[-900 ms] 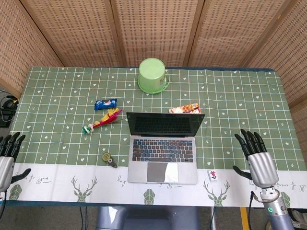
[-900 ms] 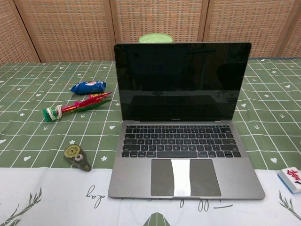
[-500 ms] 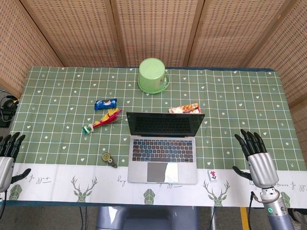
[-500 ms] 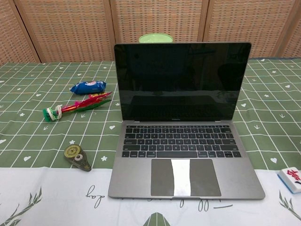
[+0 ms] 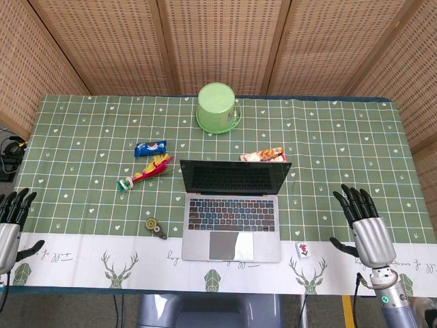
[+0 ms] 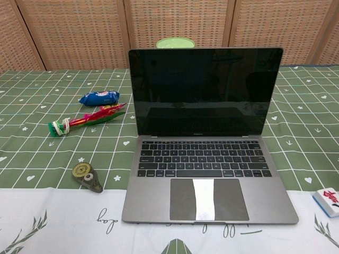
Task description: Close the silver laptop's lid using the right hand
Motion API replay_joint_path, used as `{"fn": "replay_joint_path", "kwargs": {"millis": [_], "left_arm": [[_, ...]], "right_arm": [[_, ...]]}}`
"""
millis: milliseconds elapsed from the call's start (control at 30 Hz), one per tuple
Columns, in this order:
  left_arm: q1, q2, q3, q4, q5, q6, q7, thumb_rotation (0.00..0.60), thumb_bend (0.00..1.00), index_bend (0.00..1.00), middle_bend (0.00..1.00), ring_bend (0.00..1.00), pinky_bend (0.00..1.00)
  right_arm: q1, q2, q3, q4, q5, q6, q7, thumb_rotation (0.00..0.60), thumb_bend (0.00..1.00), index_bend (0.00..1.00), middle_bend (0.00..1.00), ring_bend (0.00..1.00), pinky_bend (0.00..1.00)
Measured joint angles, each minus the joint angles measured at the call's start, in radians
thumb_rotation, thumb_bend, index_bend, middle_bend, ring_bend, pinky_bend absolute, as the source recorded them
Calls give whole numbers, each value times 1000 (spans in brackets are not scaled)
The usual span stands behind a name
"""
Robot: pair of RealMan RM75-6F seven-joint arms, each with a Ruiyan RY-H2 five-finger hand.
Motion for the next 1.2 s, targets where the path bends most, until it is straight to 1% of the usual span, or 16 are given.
{"fn": "replay_joint_path", "kwargs": {"millis": [167, 333, 467, 633, 733, 833, 967, 1067, 1200], "left_arm": [[0, 1, -3, 0, -6, 0, -1, 600, 49, 0, 0, 0, 0], [-1, 3, -11, 2, -20, -4, -4, 600, 48, 0, 0, 0, 0], [-2, 3, -14, 5, -29, -8, -7, 600, 49, 0, 0, 0, 0], [-6, 1, -15, 11, -36, -19, -10, 600, 48, 0, 0, 0, 0], [-9, -1, -16, 16, -43, -28, -11, 600, 48, 0, 0, 0, 0], [-11, -1, -21, 19, -53, -33, -19, 600, 48, 0, 0, 0, 0], [-12, 0, -24, 23, -62, -38, -29, 600, 48, 0, 0, 0, 0], [-14, 1, -24, 27, -67, -47, -34, 600, 48, 0, 0, 0, 0], [-18, 0, -24, 32, -74, -58, -43, 600, 48, 0, 0, 0, 0]], "right_arm": [[7, 0, 4, -5, 3, -7, 20, 600, 194, 48, 0, 0, 0], [35, 7, 34, -26, 24, -33, 94, 600, 212, 48, 0, 0, 0], [71, 19, 68, -48, 63, -83, 151, 600, 315, 47, 0, 0, 0], [125, 33, 121, -74, 135, -166, 221, 600, 506, 48, 0, 0, 0], [153, 41, 149, -96, 178, -216, 288, 600, 589, 48, 0, 0, 0], [186, 48, 179, -122, 232, -287, 387, 600, 642, 48, 0, 0, 0], [244, 58, 223, -144, 319, -428, 541, 600, 696, 52, 0, 0, 0], [285, 56, 250, -147, 378, -514, 628, 600, 725, 58, 0, 0, 0], [331, 30, 267, -124, 418, -582, 676, 600, 731, 77, 0, 0, 0]]}}
